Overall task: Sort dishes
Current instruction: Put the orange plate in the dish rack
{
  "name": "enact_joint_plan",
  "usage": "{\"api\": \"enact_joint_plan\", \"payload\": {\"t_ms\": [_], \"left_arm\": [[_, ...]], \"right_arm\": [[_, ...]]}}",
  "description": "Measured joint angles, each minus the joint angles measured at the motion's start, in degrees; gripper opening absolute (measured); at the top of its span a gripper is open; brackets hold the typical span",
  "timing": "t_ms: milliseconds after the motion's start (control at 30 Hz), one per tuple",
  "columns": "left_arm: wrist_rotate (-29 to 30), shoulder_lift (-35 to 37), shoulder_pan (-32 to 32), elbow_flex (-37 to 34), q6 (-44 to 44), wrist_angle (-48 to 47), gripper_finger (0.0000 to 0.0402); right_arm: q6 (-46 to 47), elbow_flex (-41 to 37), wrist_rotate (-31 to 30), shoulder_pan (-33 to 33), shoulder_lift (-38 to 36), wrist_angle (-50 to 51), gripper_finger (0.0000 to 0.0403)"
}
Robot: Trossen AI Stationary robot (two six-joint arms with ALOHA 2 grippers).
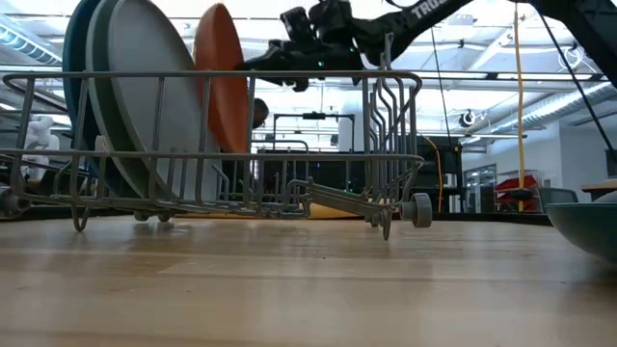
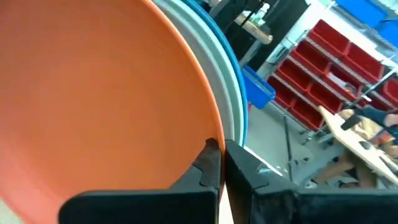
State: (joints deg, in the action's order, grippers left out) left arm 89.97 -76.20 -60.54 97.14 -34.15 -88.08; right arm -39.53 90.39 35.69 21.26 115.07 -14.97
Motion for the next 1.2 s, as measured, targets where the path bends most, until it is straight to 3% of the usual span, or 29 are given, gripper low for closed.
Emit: {"api": "enact_joint_plan", "payload": {"t_ms": [233, 433, 667, 1200], "left_arm": [[0.00, 0.43, 2.19, 0.00, -0.09, 0.12, 0.0080], [0.00, 0.42, 2.94, 0.00, -1.57, 0.12, 0.0080], [0.00, 0.39, 2.92, -0.02, -1.60, 0.14, 0.0080], [0.02, 0.39, 2.90, -0.02, -1.57, 0.11, 0.0080]], "right_arm": [[-2.00, -0.24, 2.16, -1.38, 0.34, 0.25, 0.0000], [-3.53, -0.24, -4.19, -2.37, 1.68, 0.65, 0.0000], [-5.39, -1.17, -7.21, -4.33, 2.29, 0.39, 0.0000], [-5.68, -2.17, -8.95, -4.88, 2.29, 4.62, 0.0000]]}}
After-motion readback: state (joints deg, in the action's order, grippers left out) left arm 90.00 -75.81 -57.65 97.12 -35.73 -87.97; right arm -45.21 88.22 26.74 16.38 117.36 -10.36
